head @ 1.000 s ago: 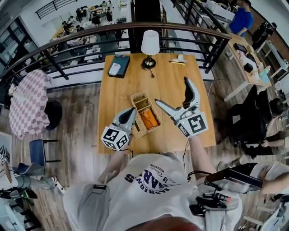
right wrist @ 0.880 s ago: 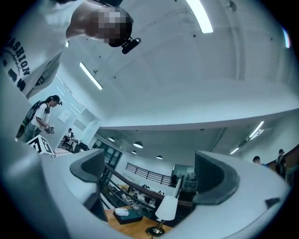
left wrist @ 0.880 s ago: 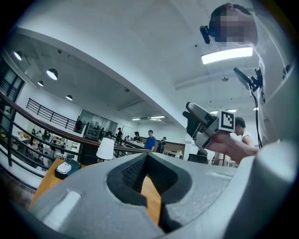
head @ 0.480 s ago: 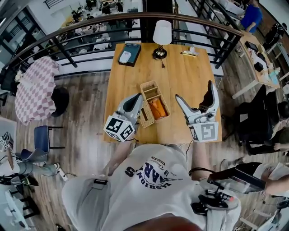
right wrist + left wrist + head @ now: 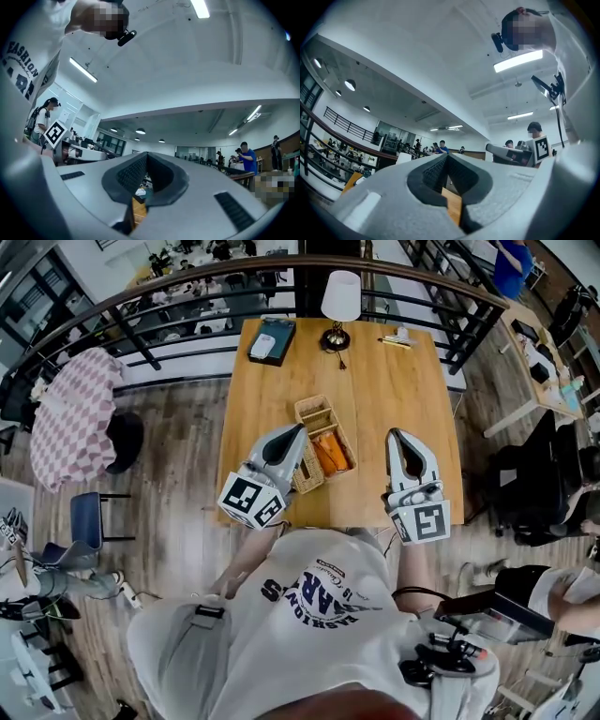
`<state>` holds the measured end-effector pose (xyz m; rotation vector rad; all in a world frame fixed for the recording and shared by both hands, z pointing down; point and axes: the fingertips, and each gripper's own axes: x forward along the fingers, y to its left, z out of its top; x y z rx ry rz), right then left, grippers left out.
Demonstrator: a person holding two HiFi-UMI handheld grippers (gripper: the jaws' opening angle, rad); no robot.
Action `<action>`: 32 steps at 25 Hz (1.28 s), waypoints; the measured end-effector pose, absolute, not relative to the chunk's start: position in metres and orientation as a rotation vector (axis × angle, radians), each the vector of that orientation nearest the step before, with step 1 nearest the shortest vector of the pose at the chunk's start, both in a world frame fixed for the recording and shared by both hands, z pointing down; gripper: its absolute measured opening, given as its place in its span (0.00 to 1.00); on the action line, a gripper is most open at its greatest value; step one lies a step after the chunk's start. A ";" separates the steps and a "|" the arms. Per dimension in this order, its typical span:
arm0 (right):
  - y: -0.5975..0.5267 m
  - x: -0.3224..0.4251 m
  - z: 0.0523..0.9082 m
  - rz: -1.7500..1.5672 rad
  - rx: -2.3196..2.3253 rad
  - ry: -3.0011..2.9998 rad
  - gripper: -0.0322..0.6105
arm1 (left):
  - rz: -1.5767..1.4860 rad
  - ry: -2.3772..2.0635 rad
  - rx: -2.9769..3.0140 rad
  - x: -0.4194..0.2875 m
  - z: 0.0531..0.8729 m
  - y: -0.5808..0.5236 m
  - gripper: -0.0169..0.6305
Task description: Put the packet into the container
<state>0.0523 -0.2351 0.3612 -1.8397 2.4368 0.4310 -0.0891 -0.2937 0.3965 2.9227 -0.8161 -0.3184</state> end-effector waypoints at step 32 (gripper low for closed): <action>-0.105 0.108 0.396 0.168 -1.908 2.504 0.06 | -0.291 -0.948 2.945 -0.053 0.390 -0.146 0.03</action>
